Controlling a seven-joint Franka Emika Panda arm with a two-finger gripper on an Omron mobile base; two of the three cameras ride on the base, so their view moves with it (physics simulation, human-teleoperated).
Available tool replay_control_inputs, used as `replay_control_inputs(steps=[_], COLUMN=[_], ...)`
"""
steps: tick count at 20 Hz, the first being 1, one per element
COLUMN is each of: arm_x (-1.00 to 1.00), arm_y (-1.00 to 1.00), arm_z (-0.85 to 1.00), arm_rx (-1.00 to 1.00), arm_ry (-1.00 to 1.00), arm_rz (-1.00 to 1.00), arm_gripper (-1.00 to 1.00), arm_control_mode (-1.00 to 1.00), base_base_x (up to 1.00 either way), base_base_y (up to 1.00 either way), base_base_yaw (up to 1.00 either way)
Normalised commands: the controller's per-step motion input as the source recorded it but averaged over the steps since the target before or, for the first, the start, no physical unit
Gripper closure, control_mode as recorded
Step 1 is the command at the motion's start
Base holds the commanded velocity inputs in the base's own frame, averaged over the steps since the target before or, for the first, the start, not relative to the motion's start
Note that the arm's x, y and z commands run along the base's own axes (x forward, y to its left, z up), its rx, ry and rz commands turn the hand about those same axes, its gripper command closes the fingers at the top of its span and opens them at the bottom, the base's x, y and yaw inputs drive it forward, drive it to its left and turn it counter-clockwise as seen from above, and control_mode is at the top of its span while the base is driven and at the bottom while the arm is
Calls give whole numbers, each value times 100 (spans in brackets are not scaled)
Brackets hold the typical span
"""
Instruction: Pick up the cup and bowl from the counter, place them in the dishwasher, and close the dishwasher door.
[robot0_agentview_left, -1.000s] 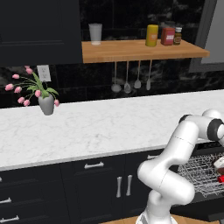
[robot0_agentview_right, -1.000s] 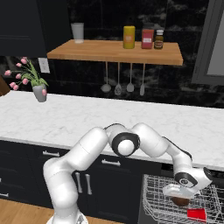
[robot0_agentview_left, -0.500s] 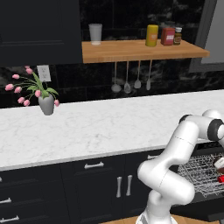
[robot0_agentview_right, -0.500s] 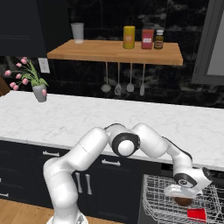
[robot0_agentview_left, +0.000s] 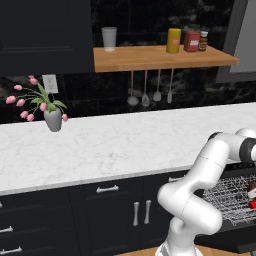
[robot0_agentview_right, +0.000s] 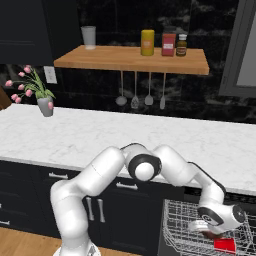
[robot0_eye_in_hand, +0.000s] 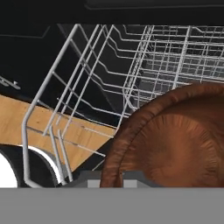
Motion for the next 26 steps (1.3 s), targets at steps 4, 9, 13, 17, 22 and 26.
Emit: replay_control_inputs(steps=[4,9,13,17,22,26], arm_x=[-3,25,44,28,1,0], arm_y=[0,0,0,0,0,0], arm_z=[-6,-30,-21,-15,-54,-75], arm_rx=[0,0,0,0,1,2], arm_ry=[-15,-3,2,13,2,0], arm_rz=[-7,-10,-7,-4,0,0], arm_gripper=[100,100,100,100,100,100], arm_control_mode=[-100,-100,-100,-100,-100,-100], base_base_x=[0,0,0,0,0,0], base_base_y=[0,0,0,0,0,0], base_base_yaw=[0,0,0,0,0,0])
